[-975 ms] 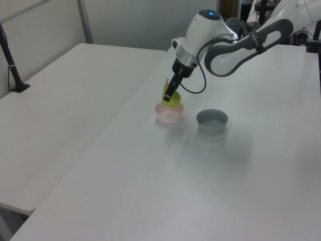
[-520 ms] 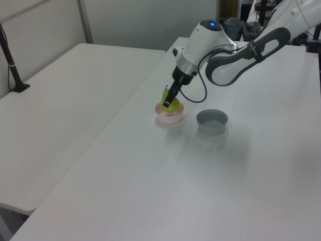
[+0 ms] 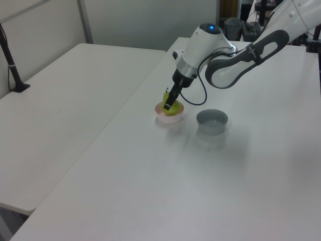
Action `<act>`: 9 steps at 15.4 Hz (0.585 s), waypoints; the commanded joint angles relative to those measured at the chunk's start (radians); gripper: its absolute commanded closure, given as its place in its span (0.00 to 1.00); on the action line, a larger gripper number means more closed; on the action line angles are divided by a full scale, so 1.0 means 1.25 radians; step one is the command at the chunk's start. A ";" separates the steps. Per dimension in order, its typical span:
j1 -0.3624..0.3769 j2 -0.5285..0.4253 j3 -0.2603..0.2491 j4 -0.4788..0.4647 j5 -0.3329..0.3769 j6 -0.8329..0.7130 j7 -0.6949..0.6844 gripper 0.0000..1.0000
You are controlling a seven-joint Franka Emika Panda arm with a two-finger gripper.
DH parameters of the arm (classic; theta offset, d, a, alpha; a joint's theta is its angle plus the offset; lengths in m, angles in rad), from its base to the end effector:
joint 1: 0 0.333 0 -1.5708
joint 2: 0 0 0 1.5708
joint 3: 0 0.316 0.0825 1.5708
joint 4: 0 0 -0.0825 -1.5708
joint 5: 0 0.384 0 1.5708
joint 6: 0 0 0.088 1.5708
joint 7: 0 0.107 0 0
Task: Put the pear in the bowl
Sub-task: 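Lower the pear into the pink bowl and open the gripper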
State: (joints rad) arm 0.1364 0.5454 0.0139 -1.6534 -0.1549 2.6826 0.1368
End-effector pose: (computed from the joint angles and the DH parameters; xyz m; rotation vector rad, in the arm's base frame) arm 0.7125 0.1112 0.3475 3.0174 0.1990 0.7584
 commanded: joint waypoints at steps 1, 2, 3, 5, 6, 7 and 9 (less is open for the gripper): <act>0.007 -0.003 -0.010 -0.010 -0.015 0.025 0.008 0.21; 0.007 -0.003 -0.010 -0.010 -0.015 0.025 0.008 0.14; 0.007 -0.003 -0.010 -0.010 -0.014 0.024 0.008 0.07; 0.007 -0.004 -0.010 -0.010 -0.014 0.024 0.011 0.00; 0.007 -0.004 -0.010 -0.010 -0.014 0.024 0.011 0.00; 0.007 -0.006 -0.010 -0.010 -0.012 0.024 0.012 0.00; 0.006 -0.007 -0.010 -0.010 -0.012 0.021 0.012 0.00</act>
State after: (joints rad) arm 0.1363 0.5473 0.0139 -1.6525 -0.1549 2.6830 0.1368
